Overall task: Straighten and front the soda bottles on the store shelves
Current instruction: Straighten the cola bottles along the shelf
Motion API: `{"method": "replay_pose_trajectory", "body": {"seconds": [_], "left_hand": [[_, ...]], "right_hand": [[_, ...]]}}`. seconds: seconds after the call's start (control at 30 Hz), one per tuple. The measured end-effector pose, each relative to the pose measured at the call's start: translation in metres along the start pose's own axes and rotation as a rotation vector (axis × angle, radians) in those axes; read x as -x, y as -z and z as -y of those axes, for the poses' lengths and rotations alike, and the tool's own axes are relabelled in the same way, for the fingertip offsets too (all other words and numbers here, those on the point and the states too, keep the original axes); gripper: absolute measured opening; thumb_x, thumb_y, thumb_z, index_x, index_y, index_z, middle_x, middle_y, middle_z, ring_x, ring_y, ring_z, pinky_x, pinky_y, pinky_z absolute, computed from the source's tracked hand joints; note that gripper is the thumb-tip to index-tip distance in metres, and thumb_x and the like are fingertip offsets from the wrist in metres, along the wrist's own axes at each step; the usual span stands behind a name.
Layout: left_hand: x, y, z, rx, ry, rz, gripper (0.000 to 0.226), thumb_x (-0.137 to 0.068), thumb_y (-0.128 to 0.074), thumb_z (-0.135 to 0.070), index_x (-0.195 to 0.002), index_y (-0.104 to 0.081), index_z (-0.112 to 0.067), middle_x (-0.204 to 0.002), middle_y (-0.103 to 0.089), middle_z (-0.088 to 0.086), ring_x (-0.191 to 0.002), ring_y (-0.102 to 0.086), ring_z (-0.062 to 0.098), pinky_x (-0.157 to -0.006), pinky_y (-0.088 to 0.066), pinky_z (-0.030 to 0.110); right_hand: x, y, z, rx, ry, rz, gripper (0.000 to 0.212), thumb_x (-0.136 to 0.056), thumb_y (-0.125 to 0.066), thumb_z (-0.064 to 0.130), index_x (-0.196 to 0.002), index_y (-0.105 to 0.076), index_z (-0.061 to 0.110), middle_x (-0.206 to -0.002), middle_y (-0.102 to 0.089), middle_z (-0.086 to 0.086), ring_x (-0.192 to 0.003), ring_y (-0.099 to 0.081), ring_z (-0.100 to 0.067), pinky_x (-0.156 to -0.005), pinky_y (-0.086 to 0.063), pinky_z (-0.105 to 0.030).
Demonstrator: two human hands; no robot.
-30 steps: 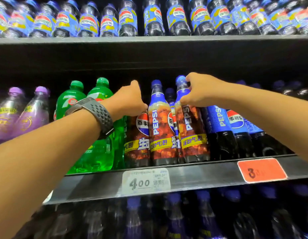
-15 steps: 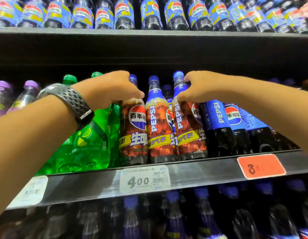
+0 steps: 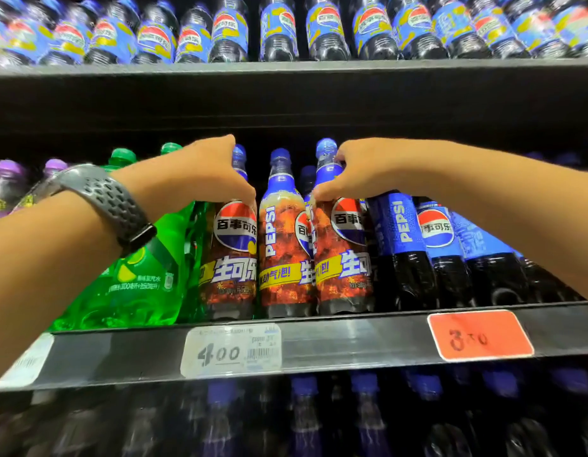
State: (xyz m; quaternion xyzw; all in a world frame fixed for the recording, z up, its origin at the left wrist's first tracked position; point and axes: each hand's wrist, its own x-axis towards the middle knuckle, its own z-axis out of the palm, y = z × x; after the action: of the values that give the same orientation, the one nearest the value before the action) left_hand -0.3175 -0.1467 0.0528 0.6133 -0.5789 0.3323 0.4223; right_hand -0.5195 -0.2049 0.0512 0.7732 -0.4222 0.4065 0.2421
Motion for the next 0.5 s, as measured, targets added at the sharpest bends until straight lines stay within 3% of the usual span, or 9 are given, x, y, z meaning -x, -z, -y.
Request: {"method": "replay_pose_trajectory", "body": {"seconds": [0.07, 0.13, 0.27, 0.4, 0.5], "left_hand": [[-0.003, -0.001, -0.002, -0.071, -0.047, -0.072, 0.079, -0.069, -0.077, -0.033, -0.139, -0.044, -0.014, -0.137, -0.052, 0.010, -0.122, -0.051, 0.028, -0.099, -0.042, 0.034], [-0.005, -0.003, -0.009, -0.104, -0.155, -0.179, 0.072, -0.075, -0.070, -0.036, -0.140, -0.046, -0.015, -0.141, -0.049, 0.009, -0.128, -0.045, 0.027, -0.103, -0.037, 0.034], [-0.009, -0.016, -0.027, -0.346, -0.337, -0.321, 0.053, -0.082, -0.055, -0.055, -0.123, -0.058, -0.021, -0.121, -0.062, 0.006, -0.117, -0.048, 0.030, -0.098, -0.034, 0.043], [-0.011, -0.033, -0.041, -0.595, -0.290, -0.237, 0.073, -0.077, -0.040, -0.079, -0.114, -0.056, -0.018, -0.104, -0.064, 0.013, -0.106, -0.052, 0.031, -0.095, -0.031, 0.043], [-0.013, -0.040, -0.041, -0.643, -0.283, -0.219, 0.088, -0.070, -0.035, -0.088, -0.116, -0.050, -0.014, -0.095, -0.066, 0.009, -0.096, -0.059, 0.029, -0.096, -0.031, 0.044]], "right_hand": [[-0.001, -0.001, -0.001, -0.052, 0.002, -0.011, 0.051, -0.072, -0.070, 0.058, -0.096, -0.060, 0.013, -0.089, -0.062, -0.005, -0.074, -0.058, -0.023, -0.061, -0.044, -0.029], [-0.001, -0.003, -0.004, -0.062, 0.010, -0.052, 0.054, -0.069, -0.073, 0.056, -0.096, -0.060, 0.012, -0.089, -0.062, -0.006, -0.076, -0.058, -0.024, -0.062, -0.044, -0.029], [0.003, -0.004, -0.009, -0.004, 0.039, -0.122, 0.060, -0.069, -0.071, 0.060, -0.100, -0.057, 0.010, -0.097, -0.061, -0.008, -0.084, -0.057, -0.026, -0.067, -0.045, -0.031], [0.006, -0.004, -0.011, 0.054, 0.089, -0.109, 0.064, -0.075, -0.061, 0.065, -0.102, -0.060, 0.007, -0.100, -0.062, -0.012, -0.086, -0.055, -0.027, -0.065, -0.042, -0.032], [0.007, -0.004, -0.013, 0.028, 0.090, -0.100, 0.064, -0.076, -0.058, 0.067, -0.100, -0.059, 0.008, -0.098, -0.061, -0.010, -0.083, -0.054, -0.025, -0.060, -0.038, -0.031]]}}
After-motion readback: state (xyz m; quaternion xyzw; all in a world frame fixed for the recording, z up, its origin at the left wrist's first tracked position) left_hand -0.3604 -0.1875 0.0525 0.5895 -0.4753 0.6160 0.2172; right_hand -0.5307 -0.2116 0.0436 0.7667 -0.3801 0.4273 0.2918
